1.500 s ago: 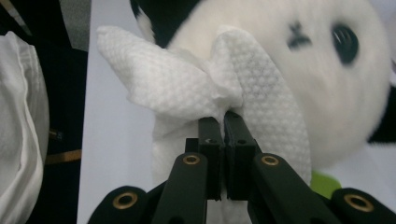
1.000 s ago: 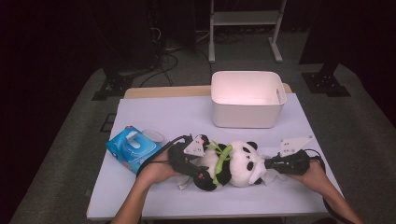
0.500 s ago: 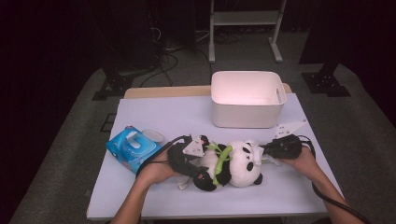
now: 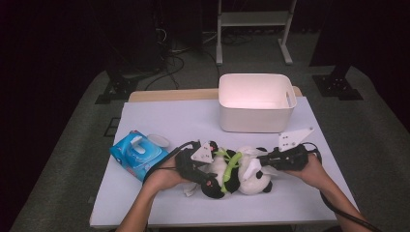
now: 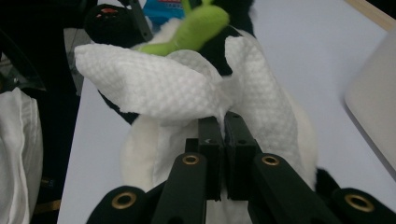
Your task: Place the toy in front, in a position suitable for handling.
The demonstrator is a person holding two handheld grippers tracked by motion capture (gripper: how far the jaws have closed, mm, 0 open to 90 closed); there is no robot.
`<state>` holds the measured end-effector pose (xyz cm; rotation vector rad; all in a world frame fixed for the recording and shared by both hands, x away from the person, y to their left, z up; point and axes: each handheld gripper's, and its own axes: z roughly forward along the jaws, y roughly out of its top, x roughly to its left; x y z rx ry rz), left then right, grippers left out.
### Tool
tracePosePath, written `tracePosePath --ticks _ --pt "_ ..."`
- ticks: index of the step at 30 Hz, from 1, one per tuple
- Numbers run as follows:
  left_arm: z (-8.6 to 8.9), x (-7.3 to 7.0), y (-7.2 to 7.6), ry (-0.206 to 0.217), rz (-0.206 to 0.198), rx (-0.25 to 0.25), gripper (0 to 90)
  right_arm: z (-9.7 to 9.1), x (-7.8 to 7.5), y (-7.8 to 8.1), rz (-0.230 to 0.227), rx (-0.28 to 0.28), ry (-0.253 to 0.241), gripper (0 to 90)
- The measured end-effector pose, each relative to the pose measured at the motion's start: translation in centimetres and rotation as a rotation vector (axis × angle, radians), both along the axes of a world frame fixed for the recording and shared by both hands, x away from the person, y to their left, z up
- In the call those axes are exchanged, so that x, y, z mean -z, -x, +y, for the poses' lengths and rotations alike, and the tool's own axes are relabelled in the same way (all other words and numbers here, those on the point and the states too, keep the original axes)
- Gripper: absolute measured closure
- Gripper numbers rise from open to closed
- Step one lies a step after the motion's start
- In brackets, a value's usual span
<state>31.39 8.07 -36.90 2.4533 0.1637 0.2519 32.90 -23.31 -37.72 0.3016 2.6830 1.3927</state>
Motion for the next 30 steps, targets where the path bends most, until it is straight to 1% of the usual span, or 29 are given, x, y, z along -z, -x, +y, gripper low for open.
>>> tracePosePath --ticks 2,4,6,10,13,16,18,21,23,26,28,29,30 --pt "0.0 0.0 0.0 0.0 -0.003 0.002 50.9 0.7 -0.4 0.1 -0.014 -0.017 0.017 86.4" --pt "0.0 0.0 0.1 0.005 -0.004 0.006 51.0 0.8 -0.5 0.1 -0.014 -0.024 0.02 86.5" --pt "-0.1 0.1 0.0 0.013 -0.002 0.011 51.3 0.5 -0.5 0.1 -0.004 -0.021 0.027 86.5" --pt "-0.3 0.0 -0.1 0.011 0.0 0.014 51.5 -0.6 -0.3 0.3 0.004 -0.002 0.049 86.4" --pt "-0.6 0.0 0.0 0.004 0.001 0.019 51.5 -0.9 -0.3 0.6 0.004 0.001 0.058 86.4" --pt "-0.9 -0.1 -0.1 -0.001 0.004 0.027 51.6 -0.3 -0.6 0.8 -0.014 -0.013 0.07 86.4" --pt "-0.9 0.1 -0.3 0.019 0.018 0.025 51.6 0.3 -0.8 1.0 -0.019 -0.033 0.072 86.4" --pt "-0.9 0.1 -0.3 0.027 0.021 0.028 51.6 1.1 -1.0 1.3 -0.029 -0.058 0.07 86.4" --pt "-0.9 0.1 -0.2 0.027 0.019 0.029 51.6 1.2 -0.9 1.4 -0.036 -0.065 0.079 86.4" --pt "-1.1 0.1 -0.2 0.03 0.016 0.036 51.7 0.6 -0.8 1.4 -0.023 -0.063 0.08 86.5" --pt "-1.4 0.1 -0.2 0.032 0.017 0.037 51.7 -0.2 -0.7 1.4 -0.015 -0.046 0.095 86.4" --pt "-1.5 0.1 -0.2 0.03 0.016 0.04 51.7 -0.5 -0.6 1.4 -0.006 -0.034 0.094 86.5" --pt "-1.7 0.1 -0.2 0.03 0.016 0.043 51.7 -0.8 -0.5 1.4 -0.006 -0.03 0.096 86.4"
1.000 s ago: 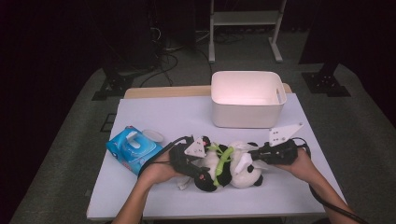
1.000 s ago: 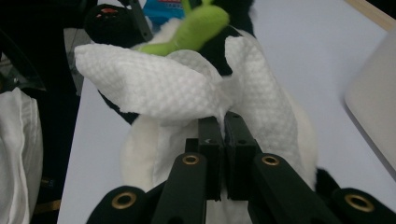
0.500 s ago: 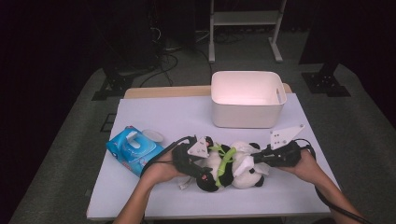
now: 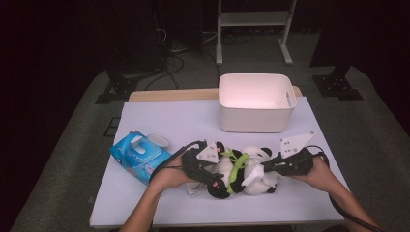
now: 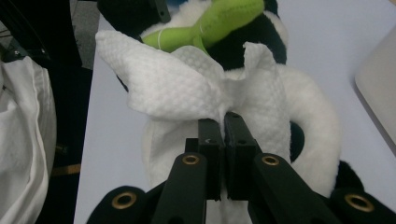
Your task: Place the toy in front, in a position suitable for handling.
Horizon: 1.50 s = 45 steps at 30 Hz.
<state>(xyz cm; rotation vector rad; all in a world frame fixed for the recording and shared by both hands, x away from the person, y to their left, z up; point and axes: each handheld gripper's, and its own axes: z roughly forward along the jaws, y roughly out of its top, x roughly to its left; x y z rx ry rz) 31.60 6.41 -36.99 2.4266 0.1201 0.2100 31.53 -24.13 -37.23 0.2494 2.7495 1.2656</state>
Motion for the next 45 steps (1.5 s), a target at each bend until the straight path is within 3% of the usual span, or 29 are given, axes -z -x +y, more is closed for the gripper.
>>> tracePosePath --ticks 4,8,14,18,26,30,38,40,45 --pt "-1.0 0.0 0.0 -0.002 0.002 0.012 51.7 -0.7 0.0 0.4 -0.006 0.018 0.01 86.4" --pt "-2.0 0.0 0.0 -0.006 -0.008 0.026 51.7 -0.4 -0.3 0.7 -0.016 0.001 0.017 86.4" --pt "-2.9 0.0 0.1 -0.005 -0.016 0.038 51.5 1.8 -0.2 1.2 -0.022 -0.054 0.026 86.3" --pt "-2.5 -0.2 0.2 -0.009 -0.022 0.04 51.2 2.5 0.6 1.1 -0.007 -0.068 0.047 86.5" --pt "-1.9 -0.3 0.0 -0.004 -0.032 0.033 48.4 1.7 -0.1 1.3 -0.015 -0.043 0.042 86.5" --pt "-2.0 0.0 0.1 0.01 -0.03 0.025 48.8 2.9 -0.1 1.3 -0.016 -0.05 0.041 86.6" --pt "-1.9 0.2 0.0 0.023 -0.023 0.026 49.1 6.4 -0.8 1.9 -0.017 -0.143 -0.007 86.6" --pt "-1.8 0.2 0.0 0.02 -0.025 0.028 49.0 7.4 -0.5 2.1 -0.033 -0.157 0.043 86.5" --pt "-0.8 -0.4 -0.1 0.012 -0.027 0.018 47.8 7.1 -0.3 1.9 -0.014 -0.158 0.032 86.7"
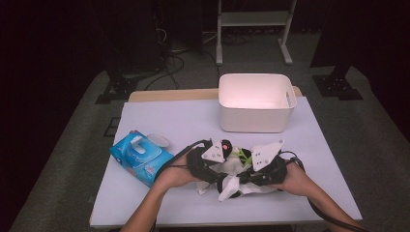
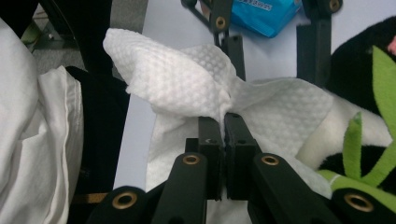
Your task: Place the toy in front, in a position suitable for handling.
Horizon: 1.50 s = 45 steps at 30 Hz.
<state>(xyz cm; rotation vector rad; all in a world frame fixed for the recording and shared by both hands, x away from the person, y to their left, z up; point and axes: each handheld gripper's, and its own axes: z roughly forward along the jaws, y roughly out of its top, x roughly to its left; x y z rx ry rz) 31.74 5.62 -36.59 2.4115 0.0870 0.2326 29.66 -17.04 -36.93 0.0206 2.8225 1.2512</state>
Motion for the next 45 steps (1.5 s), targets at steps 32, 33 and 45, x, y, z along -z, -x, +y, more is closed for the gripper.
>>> tracePosePath --ticks 32,33,45 --pt "-0.3 0.9 -0.2 0.045 0.05 0.03 56.2 4.3 -0.7 2.0 -0.034 -0.112 -0.014 86.4" --pt "-0.2 0.9 -0.2 0.049 0.052 0.029 56.4 4.2 -0.6 2.1 -0.027 -0.108 -0.008 86.4" --pt "-0.4 1.0 -0.1 0.039 0.043 0.031 56.6 0.7 0.3 0.9 -0.023 0.008 0.025 86.5"
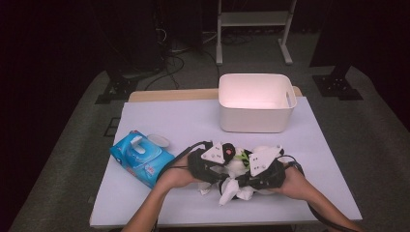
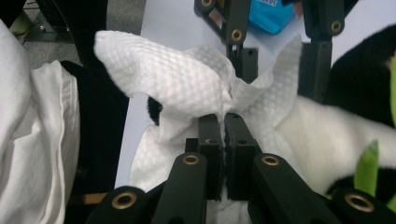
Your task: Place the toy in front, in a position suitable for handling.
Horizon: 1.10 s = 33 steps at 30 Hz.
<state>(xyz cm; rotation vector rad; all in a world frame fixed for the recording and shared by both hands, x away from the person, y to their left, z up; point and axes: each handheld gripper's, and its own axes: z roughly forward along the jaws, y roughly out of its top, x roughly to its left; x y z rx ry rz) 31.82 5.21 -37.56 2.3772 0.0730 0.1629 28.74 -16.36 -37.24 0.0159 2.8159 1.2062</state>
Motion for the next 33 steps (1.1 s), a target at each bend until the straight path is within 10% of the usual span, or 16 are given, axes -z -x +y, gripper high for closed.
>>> tracePosePath --ticks 22,33 --pt "0.1 0.3 0.3 0.011 0.0 -0.005 55.9 0.5 -0.9 -0.7 -0.105 0.031 0.061 86.6" --pt "-0.1 0.2 0.3 0.0 -0.006 -0.001 55.8 -1.5 -1.6 -1.5 -0.088 0.084 0.036 86.4"
